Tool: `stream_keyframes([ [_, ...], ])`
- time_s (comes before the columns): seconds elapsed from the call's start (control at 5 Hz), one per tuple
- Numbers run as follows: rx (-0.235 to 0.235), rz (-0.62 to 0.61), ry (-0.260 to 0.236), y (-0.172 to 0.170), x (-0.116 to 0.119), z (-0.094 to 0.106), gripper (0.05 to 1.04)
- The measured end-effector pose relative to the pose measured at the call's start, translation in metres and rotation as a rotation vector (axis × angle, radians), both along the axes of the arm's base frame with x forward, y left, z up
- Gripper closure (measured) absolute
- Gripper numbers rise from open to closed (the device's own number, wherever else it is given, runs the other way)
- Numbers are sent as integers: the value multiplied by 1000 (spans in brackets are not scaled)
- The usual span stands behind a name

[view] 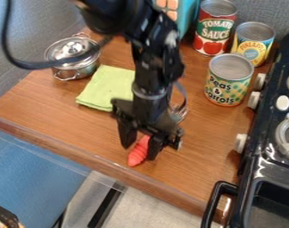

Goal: Move the fork and place it at the right side of the table.

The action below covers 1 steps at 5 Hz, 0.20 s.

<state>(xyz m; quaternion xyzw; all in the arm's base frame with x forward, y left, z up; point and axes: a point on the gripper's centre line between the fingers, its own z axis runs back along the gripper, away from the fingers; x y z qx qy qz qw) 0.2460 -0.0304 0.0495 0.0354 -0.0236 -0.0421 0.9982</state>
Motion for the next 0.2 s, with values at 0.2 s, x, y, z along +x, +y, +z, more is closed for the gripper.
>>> stream_keyframes([
  [0.2, -27, -15, -65, -2, -6, 35, 84],
])
